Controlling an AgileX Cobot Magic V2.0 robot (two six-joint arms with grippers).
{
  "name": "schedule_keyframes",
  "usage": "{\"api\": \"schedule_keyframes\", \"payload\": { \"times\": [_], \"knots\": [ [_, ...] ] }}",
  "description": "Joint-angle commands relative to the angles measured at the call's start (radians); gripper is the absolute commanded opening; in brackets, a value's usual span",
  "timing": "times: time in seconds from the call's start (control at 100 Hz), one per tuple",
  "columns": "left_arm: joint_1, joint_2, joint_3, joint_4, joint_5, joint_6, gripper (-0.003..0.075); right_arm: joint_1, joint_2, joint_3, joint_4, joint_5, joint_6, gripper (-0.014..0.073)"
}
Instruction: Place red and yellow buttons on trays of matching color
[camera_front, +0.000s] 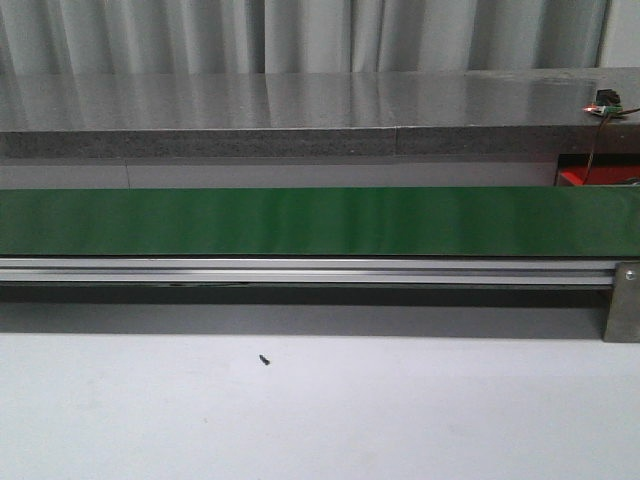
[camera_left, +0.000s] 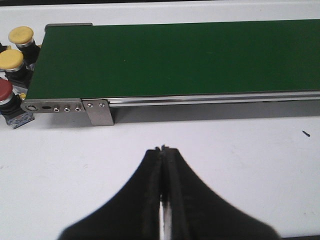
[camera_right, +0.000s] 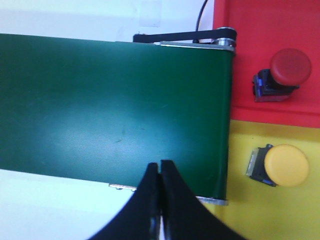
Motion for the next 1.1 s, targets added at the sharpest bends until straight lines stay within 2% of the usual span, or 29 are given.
{"api": "schedule_keyframes", "payload": {
  "times": [0.0,0.21,0.55,0.93,1.09],
  "knots": [
    [-0.008,0.003,-0.028,-0.025,-0.074,0.001,-0.002,0.015,-0.082,0.034,0.015,-0.095,0.0,-0.0122],
    [-0.008,0.003,-0.028,-0.025,-0.074,0.001,-0.002,0.017,-0.24,0.201,0.015,-0.243,0.0,-0.0122],
    [-0.008,0.003,-0.028,-0.025,-0.074,0.001,-0.002,0.017,-0.458,0.399,0.015,-0.351,0.0,-0.0122],
    [-0.008,0.003,-0.03,-0.027,-0.08,0.001,-0.002,0.036,-0.631,0.559,0.015,-0.41,0.0,-0.0122],
    [-0.005,0.024,-0.032,-0.019,-0.103,-0.062,-0.002,0.036,-0.661,0.56,0.015,-0.413,0.0,-0.0122]
  ]
}}
